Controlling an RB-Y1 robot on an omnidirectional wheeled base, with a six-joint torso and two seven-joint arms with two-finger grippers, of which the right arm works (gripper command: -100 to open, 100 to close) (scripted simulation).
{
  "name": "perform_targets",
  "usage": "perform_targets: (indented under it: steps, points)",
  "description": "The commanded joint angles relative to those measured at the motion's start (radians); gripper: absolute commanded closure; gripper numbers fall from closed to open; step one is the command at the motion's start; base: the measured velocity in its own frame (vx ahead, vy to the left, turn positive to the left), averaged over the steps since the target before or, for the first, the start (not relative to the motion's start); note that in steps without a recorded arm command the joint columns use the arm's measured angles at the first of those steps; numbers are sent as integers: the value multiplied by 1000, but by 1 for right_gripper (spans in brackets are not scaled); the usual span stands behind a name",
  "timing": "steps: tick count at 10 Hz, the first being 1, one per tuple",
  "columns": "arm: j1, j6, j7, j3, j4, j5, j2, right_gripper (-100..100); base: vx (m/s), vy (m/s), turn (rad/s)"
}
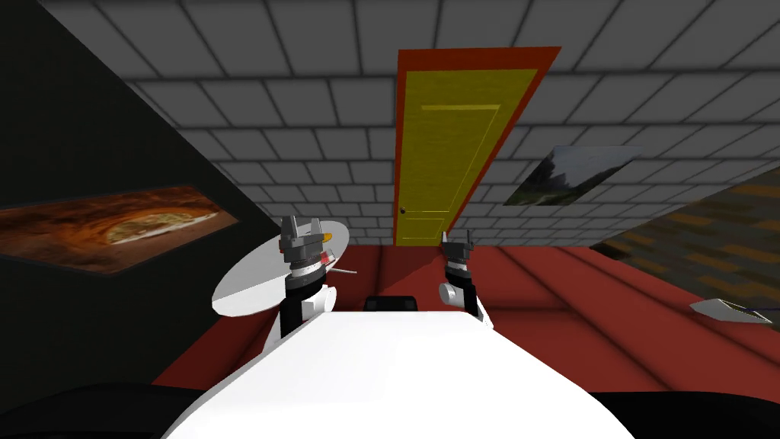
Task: Pull the door open
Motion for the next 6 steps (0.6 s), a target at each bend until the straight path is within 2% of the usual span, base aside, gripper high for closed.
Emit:
perform_targets:
  steps: [1,6]
  points:
    - [-17,-5,-32,0,45,-21,-2,-100,106,1,168]
    - [-47,-24,-128,3,167,-88,-11,-100,107,-8,144]
